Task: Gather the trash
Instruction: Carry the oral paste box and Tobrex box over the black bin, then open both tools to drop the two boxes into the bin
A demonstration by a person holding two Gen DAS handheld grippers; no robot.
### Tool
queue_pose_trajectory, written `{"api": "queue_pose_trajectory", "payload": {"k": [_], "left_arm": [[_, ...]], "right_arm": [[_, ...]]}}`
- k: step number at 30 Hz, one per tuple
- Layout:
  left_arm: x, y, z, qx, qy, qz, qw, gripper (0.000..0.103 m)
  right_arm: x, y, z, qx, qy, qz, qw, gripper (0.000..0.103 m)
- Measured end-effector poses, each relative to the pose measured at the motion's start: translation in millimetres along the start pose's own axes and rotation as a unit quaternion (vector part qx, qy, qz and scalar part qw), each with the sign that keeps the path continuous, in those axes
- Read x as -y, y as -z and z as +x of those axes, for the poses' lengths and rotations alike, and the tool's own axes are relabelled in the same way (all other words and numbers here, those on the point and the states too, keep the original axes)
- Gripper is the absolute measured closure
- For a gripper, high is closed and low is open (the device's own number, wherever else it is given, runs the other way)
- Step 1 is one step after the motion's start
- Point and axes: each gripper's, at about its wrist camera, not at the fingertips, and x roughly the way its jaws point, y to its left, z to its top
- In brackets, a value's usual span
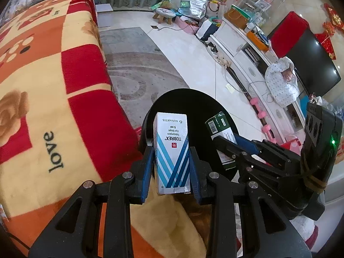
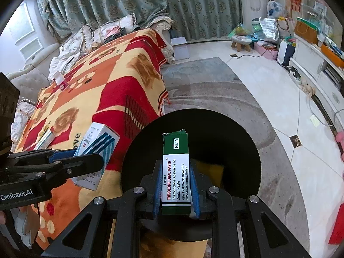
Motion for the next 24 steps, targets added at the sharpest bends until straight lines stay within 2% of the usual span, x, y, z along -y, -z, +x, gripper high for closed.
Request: {"api": "queue_pose_trajectory", "payload": {"k": [10,15,16,18,21,24], "left_arm": [[4.3,-3.4,12.6,-0.009,0.009,-0.005,0.9999,0.074],[1.2,-4.8,13.1,-0.001,0.03,-0.016,0.9994,0.072],[0.9,-4.9,13.0,0.0,0.032,-0.016,0.9994,0.07],[0.4,-5.1,12.7,0.0,0.037,-0.016,0.9992,0.055],[-1.8,-4.7,12.1,-0.003,0.039,-0.019,0.999,0.053],[-2.1,-2.2,9.1,-0.003,0.032,-0.017,0.9993,0.053]], "right_arm": [[11.3,1.4,4.2,-0.004,0.004,0.013,1.0,0.081],[18.3,2.6,6.6,-0.005,0.008,0.024,1.0,0.081],[19.5,2.7,7.4,-0.006,0.007,0.027,1.0,0.081],[21.6,2.6,8.7,-0.008,0.008,0.032,0.999,0.08],[23.9,3.4,8.0,-0.007,0.012,0.042,0.999,0.061],[23.8,4.0,8.2,-0.01,0.011,0.044,0.999,0.061]]}}
